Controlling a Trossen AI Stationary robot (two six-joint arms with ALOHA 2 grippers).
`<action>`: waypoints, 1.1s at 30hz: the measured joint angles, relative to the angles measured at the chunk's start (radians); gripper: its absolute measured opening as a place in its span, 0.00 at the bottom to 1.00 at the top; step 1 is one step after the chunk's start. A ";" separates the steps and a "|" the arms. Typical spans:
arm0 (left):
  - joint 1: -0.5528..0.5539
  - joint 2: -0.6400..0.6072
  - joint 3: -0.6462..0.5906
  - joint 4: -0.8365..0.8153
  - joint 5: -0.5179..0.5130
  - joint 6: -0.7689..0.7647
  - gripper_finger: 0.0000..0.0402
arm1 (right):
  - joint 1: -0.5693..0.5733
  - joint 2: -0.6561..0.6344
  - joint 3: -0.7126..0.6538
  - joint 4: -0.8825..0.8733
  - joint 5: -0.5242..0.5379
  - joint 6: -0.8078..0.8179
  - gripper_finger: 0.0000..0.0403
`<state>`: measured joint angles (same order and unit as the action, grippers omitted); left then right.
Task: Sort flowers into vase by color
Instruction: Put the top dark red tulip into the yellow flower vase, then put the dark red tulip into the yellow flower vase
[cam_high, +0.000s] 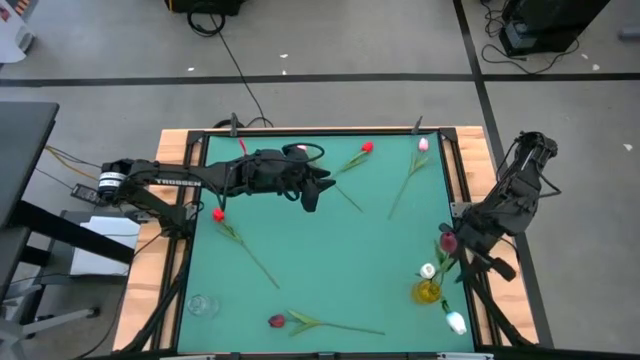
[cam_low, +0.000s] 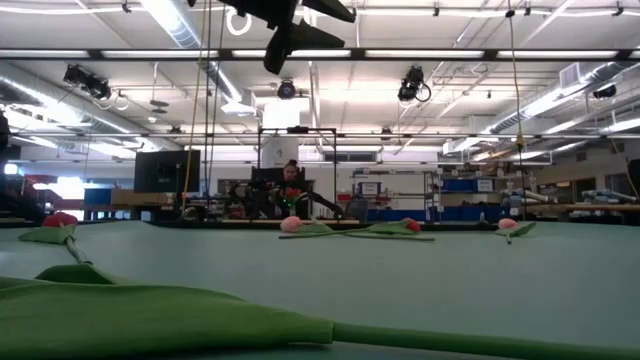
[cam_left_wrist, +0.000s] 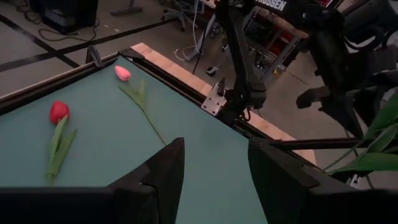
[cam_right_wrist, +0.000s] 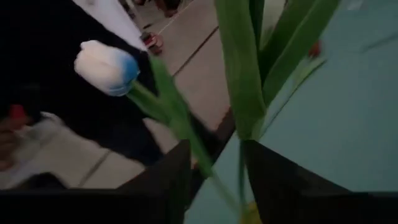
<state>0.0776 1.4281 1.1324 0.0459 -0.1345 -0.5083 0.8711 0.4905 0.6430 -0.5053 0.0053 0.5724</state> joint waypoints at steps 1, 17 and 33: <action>-0.002 0.000 0.000 -0.005 0.000 -0.001 0.46 | 0.000 -0.003 0.000 -0.011 -0.023 0.031 0.45; -0.025 0.000 0.000 -0.375 -0.032 -0.234 0.46 | -0.005 -0.013 0.088 -0.479 -0.021 0.295 0.46; -0.051 0.000 -0.163 -0.914 0.012 -0.863 0.46 | -0.079 -0.021 0.221 -0.413 0.561 0.405 0.46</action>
<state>0.0269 1.4284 0.9696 -0.8680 -0.1225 -1.3709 0.7922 0.4690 0.8639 -0.9184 0.5660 0.9775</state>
